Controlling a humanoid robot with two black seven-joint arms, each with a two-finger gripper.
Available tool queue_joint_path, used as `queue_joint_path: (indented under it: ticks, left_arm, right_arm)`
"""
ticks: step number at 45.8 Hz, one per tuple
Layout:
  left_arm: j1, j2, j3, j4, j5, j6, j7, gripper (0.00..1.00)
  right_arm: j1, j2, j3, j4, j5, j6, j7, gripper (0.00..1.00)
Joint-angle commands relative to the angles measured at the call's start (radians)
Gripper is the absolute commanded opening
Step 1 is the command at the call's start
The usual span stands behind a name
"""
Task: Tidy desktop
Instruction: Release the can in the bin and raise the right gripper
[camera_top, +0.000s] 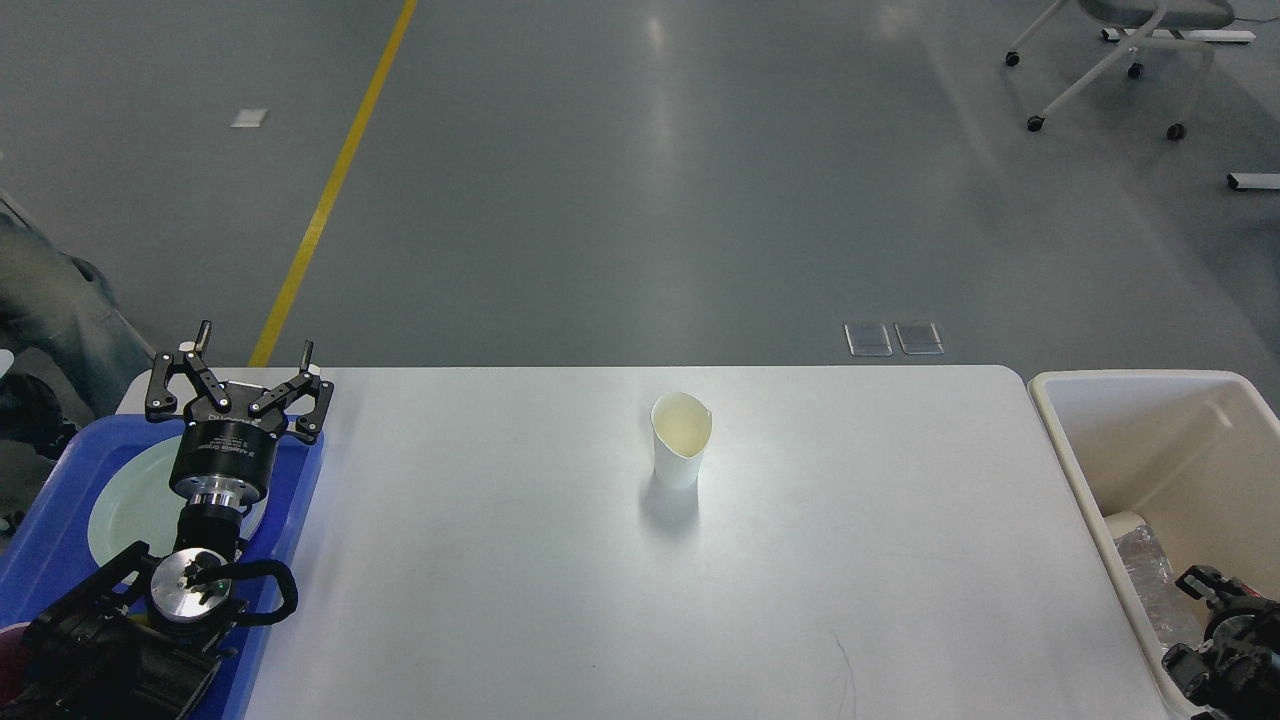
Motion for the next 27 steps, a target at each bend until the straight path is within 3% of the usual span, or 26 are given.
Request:
queue_joint_path:
  ticks: [1,12,21,27]
  left_arm:
    - [0.000,0.000,0.000,0.000,0.000,0.000,0.000,0.96]
    - [0.000,0.000,0.000,0.000,0.000,0.000,0.000,0.96]
    - [0.000,0.000,0.000,0.000,0.000,0.000,0.000,0.96]
    - [0.000,0.000,0.000,0.000,-0.001,0.000,0.000,0.96]
  right_arm:
    - [0.009,-0.004,0.002,0.003,0.000,0.003,0.003,1.00]
    - [0.125,-0.091,-0.037,0.162,-0.038,0.038,0.000,1.00]
    - [0.440,-0.296,-0.109,0.587,-0.262,0.187,-0.005,1.00]
    - [0.673,-0.361,-0.224,0.817,-0.337,0.295,-0.014,1.00]
